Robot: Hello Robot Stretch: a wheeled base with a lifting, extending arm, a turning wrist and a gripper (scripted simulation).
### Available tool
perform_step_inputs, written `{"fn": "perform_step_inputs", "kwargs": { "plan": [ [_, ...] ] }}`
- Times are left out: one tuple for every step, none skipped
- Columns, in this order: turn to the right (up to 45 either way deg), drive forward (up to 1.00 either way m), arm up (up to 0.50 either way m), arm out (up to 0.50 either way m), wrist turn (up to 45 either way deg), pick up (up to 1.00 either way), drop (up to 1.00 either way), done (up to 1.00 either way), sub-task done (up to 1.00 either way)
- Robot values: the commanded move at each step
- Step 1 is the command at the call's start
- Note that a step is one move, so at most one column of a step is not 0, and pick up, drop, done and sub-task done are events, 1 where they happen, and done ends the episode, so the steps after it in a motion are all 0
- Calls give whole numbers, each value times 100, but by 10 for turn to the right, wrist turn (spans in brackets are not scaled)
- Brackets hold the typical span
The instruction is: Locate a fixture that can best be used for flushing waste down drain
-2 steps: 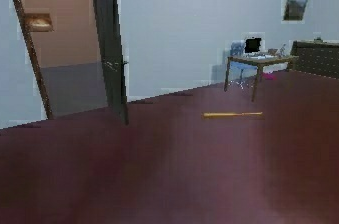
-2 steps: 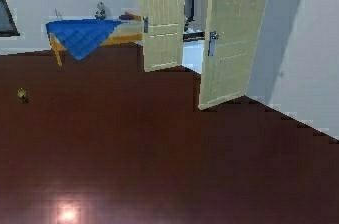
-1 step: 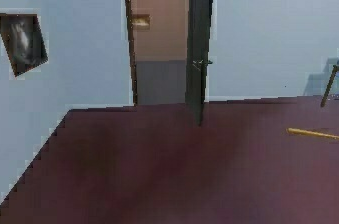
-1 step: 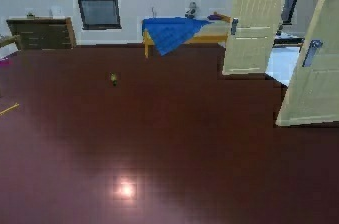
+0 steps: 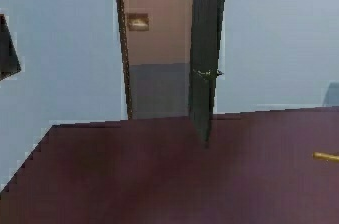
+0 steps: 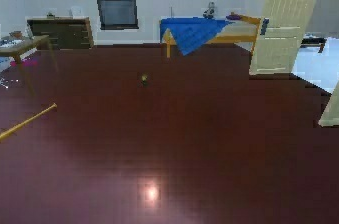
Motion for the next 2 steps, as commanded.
{"fn": "perform_step_inputs", "kwargs": {
  "plan": [
    [0,100,0,0,0,0,0,0,0],
    [0,100,0,0,0,0,0,0,0]
  ]
}}
